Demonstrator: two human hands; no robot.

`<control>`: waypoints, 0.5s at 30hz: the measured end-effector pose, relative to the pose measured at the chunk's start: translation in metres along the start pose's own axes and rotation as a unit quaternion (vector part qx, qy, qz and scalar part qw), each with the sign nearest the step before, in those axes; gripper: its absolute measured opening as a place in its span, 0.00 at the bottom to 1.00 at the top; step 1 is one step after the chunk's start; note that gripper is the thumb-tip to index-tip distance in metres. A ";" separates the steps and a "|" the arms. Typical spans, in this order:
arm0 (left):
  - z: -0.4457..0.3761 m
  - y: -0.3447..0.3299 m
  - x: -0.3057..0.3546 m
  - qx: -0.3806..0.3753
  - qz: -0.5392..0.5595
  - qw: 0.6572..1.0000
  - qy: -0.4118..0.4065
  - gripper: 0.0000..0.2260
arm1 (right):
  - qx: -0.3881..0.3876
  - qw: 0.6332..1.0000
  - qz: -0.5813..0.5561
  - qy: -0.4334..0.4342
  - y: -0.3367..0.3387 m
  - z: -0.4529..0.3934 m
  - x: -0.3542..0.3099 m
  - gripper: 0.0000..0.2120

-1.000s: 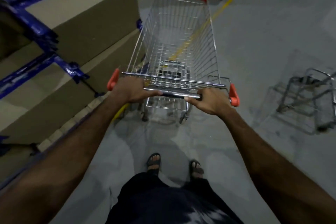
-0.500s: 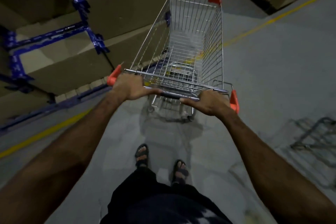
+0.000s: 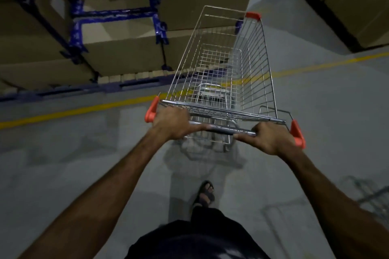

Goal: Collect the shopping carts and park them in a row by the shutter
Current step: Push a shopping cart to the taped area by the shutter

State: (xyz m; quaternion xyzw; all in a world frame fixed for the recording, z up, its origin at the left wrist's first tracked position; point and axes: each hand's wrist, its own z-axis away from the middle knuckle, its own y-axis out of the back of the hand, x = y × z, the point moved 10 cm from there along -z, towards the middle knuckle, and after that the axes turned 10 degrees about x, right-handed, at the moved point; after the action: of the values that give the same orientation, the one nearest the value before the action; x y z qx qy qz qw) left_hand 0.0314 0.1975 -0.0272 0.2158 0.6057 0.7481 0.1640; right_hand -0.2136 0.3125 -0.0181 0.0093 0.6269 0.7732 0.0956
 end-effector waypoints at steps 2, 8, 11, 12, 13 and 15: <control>0.029 0.003 -0.023 -0.001 0.002 1.000 0.015 0.40 | 0.000 1.000 -0.009 0.018 -0.009 0.007 -0.033 0.41; 0.110 0.001 -0.102 0.015 0.001 0.998 0.056 0.39 | -0.003 0.998 0.000 0.060 -0.032 0.021 -0.126 0.46; 0.157 0.001 -0.140 0.025 0.007 0.995 0.100 0.39 | -0.006 0.995 0.000 0.104 -0.039 0.027 -0.178 0.45; 0.173 0.000 -0.152 0.028 0.010 0.993 0.117 0.40 | -0.007 0.993 0.002 0.120 -0.039 0.028 -0.195 0.45; 0.189 -0.001 -0.164 0.032 0.011 0.990 0.134 0.41 | -0.007 0.991 0.008 0.135 -0.039 0.030 -0.212 0.44; 0.221 -0.006 -0.188 0.041 0.009 0.985 0.169 0.44 | -0.001 0.985 0.021 0.170 -0.039 0.031 -0.247 0.42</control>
State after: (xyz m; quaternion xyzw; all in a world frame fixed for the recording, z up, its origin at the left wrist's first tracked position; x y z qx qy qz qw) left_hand 0.3071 0.2879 -0.0186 0.0987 0.6527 0.7499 0.0436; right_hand 0.0380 0.3104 -0.0232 -0.1091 0.6326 0.7662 -0.0292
